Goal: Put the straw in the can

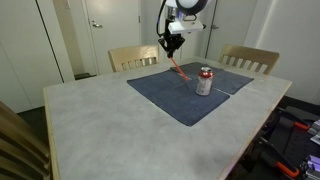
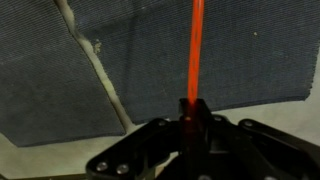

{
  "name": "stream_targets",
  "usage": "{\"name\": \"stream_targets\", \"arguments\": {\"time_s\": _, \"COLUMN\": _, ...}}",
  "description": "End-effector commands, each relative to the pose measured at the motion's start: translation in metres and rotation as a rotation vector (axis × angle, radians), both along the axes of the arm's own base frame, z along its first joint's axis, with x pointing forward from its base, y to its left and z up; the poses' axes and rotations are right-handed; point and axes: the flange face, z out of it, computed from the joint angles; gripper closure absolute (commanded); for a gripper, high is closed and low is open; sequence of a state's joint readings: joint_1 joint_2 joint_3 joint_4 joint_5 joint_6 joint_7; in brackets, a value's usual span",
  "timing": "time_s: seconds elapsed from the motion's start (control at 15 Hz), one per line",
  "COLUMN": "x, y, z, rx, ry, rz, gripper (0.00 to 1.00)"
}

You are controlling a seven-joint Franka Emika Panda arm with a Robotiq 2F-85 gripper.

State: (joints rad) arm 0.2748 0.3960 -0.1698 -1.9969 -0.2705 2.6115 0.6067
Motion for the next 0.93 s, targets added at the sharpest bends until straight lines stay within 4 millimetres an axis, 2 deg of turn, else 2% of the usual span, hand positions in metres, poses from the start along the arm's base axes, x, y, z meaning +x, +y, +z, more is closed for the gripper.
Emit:
{"name": "stream_targets", "arguments": {"time_s": 0.0, "x": -0.025, "y": -0.008, "z": 0.033, "rx": 0.006, "ry": -0.047, "rz": 0.081, "gripper": 0.98}}
{"name": "stream_targets", "arguments": {"time_s": 0.13, "x": -0.033, "y": -0.013, "z": 0.051, "rx": 0.013, "ry": -0.080, "rz": 0.139, "gripper": 0.98}}
{"name": "stream_targets", "arguments": {"time_s": 0.4, "x": -0.065, "y": -0.014, "z": 0.087, "rx": 0.014, "ry": -0.198, "rz": 0.221, "gripper": 0.98}}
{"name": "stream_targets", "arguments": {"time_s": 0.87, "x": -0.148, "y": -0.009, "z": 0.121, "rx": 0.031, "ry": -0.390, "rz": 0.214, "gripper": 0.98}}
